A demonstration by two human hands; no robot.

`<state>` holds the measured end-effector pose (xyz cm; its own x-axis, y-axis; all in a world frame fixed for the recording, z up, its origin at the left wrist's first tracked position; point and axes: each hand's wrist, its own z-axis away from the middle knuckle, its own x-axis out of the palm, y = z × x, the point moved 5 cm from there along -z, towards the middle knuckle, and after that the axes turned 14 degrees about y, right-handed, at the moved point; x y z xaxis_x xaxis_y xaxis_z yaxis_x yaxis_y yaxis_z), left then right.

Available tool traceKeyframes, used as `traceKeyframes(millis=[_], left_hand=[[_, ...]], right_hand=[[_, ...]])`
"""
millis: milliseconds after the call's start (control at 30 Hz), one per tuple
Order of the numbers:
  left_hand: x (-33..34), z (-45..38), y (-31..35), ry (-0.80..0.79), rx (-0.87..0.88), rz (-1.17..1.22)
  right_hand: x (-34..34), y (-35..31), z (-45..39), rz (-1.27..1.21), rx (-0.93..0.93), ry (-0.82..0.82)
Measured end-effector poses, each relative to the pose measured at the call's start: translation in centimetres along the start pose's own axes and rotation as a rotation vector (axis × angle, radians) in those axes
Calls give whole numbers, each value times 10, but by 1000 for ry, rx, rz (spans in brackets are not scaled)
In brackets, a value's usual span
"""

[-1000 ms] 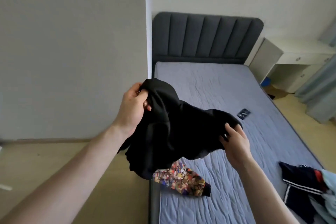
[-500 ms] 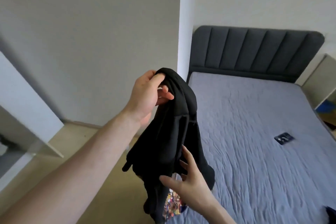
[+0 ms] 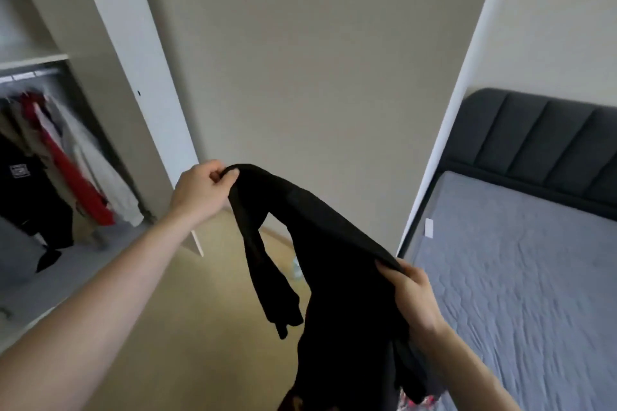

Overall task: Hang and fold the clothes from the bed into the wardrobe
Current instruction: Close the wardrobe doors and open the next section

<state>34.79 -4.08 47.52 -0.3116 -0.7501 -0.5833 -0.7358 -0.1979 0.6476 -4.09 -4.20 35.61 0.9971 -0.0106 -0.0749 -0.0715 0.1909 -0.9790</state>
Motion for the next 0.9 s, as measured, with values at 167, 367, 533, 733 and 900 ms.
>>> traceKeyframes(millis=[167,367,533,733,900], left_hand=[[-20,16,-90,-144,3,-257],[-36,112,-97,-890,29,135],[-49,126,-102,-810,16,320],[-74,79,-147,-464,-40,255],[-101,29,-191,-250,-178,340]], right_hand=[[70,-40,-14,-68,142,-44],[183,-61,-1,-48,194,-161],[278,-72,22,0,161,-365],[340,-78,44,9,72,-582],[359,-47,51,154,-75,-712]])
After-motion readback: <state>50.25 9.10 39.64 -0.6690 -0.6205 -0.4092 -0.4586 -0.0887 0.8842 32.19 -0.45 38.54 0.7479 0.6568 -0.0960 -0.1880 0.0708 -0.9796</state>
